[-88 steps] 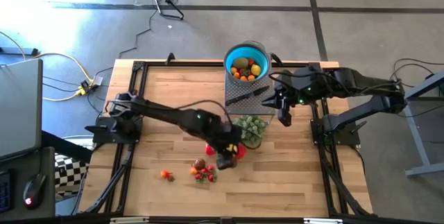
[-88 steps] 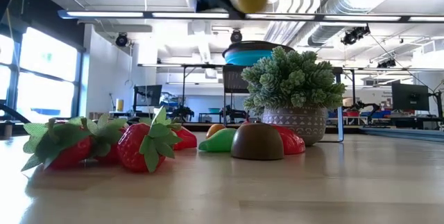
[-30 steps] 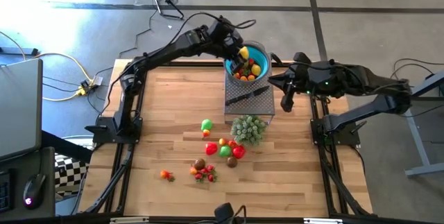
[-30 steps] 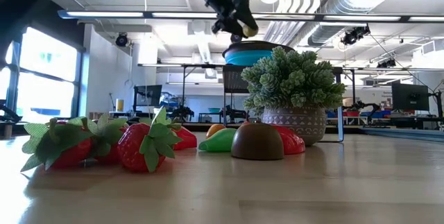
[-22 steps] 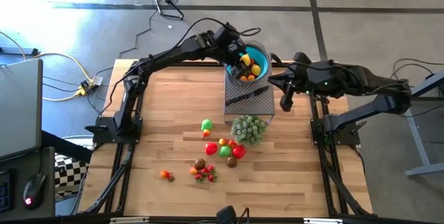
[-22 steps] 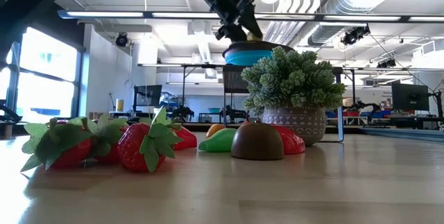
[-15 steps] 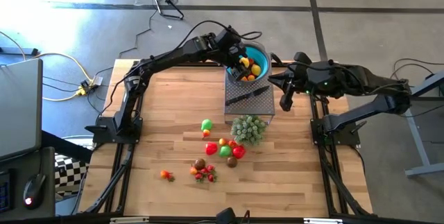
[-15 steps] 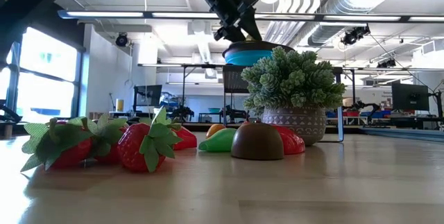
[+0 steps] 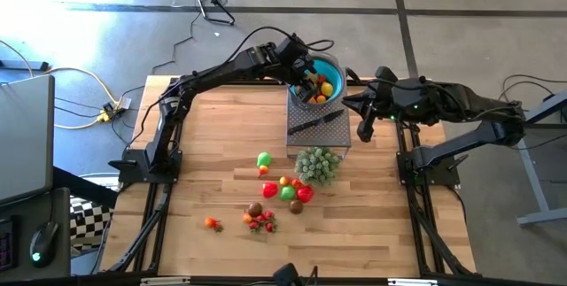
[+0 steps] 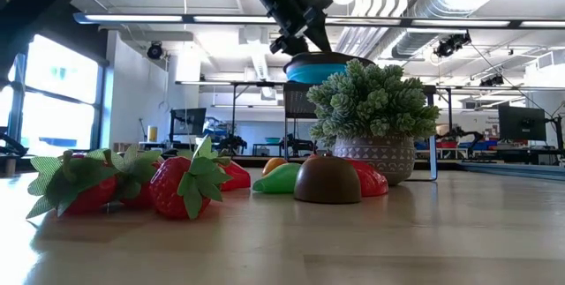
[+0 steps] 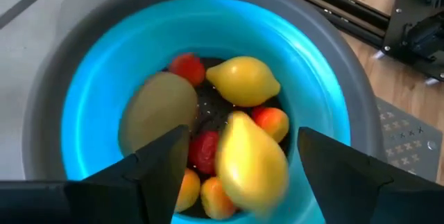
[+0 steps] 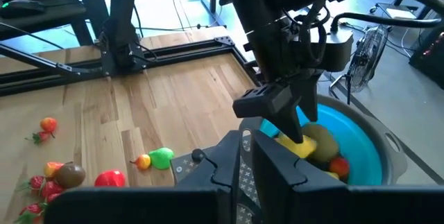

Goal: Pick & Place Fruit
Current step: Put the yellow lemon into the blue strainer bowl, then put the brown kiwi into the blue strainer bowl

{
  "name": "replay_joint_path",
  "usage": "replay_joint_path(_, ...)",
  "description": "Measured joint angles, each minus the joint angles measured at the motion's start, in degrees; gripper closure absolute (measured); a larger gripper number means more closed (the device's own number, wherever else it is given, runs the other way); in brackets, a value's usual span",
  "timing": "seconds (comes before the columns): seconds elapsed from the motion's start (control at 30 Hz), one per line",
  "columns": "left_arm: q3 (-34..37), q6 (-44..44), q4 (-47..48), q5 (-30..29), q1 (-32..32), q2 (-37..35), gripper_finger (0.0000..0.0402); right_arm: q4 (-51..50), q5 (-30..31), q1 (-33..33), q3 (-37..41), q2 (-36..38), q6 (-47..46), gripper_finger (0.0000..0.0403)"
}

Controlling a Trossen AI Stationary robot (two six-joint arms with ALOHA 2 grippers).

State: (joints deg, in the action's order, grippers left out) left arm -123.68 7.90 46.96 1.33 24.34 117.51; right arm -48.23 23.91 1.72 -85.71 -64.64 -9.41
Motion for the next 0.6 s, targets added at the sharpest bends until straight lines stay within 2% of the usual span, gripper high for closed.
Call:
replay_joint_path(0.13,0.00,-0.11,0.07,0.15,0.02,0.00,0.0126,0.00,-0.01,0.00,0.00,0.00,0.00,0.0374)
replay_joint_path(0.23,0.00,-0.11,0.00,0.50,0.04,0.00,0.0132,0.00,-0.01,0.00,0.00,0.00,0.00,0.0374)
replay_joint_path(0.6,0.00,-0.09,-0.57,4.10,0.04,0.00,0.0220,0.00,-0.03,0.00,0.00,0.00,0.17,0.0374)
